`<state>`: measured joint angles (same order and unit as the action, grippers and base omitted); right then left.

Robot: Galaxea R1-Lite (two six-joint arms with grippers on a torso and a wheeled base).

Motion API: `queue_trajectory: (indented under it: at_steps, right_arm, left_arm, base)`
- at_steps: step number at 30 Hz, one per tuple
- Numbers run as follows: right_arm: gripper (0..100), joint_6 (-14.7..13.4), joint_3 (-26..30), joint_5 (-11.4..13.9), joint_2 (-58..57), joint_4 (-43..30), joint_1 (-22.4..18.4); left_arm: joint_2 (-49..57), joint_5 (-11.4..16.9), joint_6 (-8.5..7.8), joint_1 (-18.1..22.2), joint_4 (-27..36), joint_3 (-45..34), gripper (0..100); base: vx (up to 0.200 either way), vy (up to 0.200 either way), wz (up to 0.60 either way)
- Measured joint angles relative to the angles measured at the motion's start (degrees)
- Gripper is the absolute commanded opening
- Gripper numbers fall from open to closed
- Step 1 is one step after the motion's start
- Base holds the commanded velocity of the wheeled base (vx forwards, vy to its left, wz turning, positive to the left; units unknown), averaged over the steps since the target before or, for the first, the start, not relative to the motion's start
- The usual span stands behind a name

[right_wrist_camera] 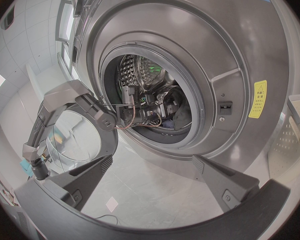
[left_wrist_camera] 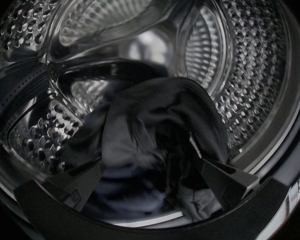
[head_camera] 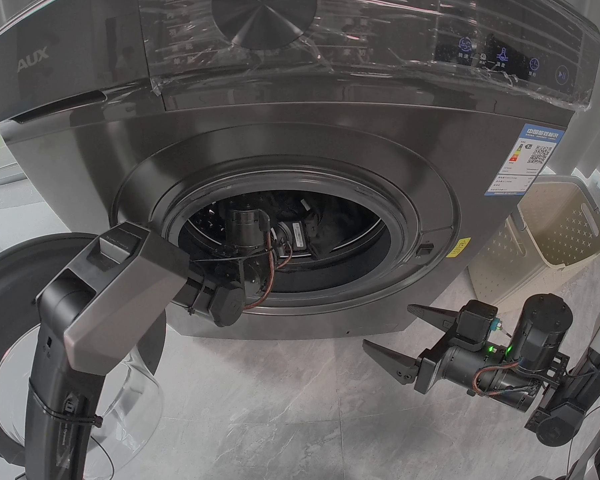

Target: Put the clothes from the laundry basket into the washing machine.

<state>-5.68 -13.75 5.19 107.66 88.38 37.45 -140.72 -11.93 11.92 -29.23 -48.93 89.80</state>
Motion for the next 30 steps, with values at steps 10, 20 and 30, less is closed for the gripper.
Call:
queue_trajectory:
  at_steps: [10, 20, 30]
  right_arm:
    - [100, 0.05, -0.09, -0.02, -0.07, -0.04, -0.02]
    - [100, 0.05, -0.07, 0.05, -0.05, -0.04, -0.02]
    - [100, 0.05, -0.09, 0.05, 0.0, -0.04, 0.06]
  left_arm:
    - [9.33, 2.39, -2.29, -2.54, -0.71, -14.34, 100]
    - [5.52, 4.36, -2.73, -3.01, -4.71, -6.83, 100]
    - [-1.65, 4.47, -2.78, -2.77, -2.27, 4.3, 0]
  base:
    - [0.0, 0.0, 0.0]
    - [0.0, 0.0, 0.0]
    - [0.0, 0.0, 0.0]
